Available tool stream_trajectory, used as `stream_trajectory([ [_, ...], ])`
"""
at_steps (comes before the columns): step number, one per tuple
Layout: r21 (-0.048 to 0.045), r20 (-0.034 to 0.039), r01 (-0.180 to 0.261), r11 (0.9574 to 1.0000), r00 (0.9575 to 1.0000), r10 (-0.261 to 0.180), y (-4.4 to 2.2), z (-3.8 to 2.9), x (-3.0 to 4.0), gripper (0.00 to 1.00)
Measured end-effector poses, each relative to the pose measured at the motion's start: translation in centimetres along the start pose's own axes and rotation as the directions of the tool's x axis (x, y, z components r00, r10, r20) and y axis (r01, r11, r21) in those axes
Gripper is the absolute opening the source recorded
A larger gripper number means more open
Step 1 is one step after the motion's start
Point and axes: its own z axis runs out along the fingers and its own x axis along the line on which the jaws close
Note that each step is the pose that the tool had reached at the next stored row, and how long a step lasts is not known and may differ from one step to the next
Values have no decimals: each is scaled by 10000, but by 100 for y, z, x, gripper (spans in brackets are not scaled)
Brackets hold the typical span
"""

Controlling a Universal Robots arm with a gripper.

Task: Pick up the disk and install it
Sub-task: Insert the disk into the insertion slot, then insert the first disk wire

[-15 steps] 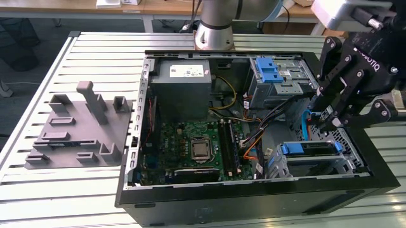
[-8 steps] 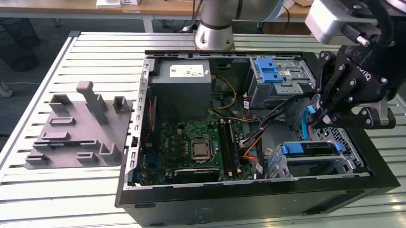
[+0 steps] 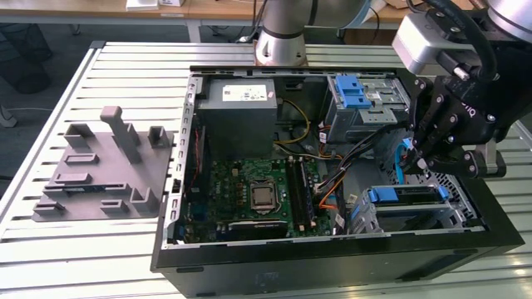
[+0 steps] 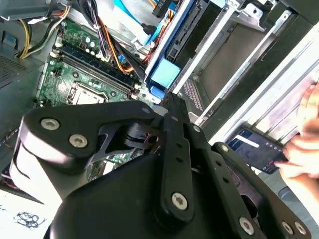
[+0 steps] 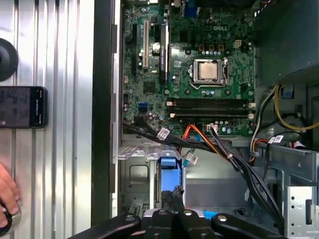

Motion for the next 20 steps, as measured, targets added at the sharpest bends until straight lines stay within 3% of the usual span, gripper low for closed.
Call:
stream_trajectory([
  [20,18,1,0,10000,10000,0,-45,-1,-1,11],
])
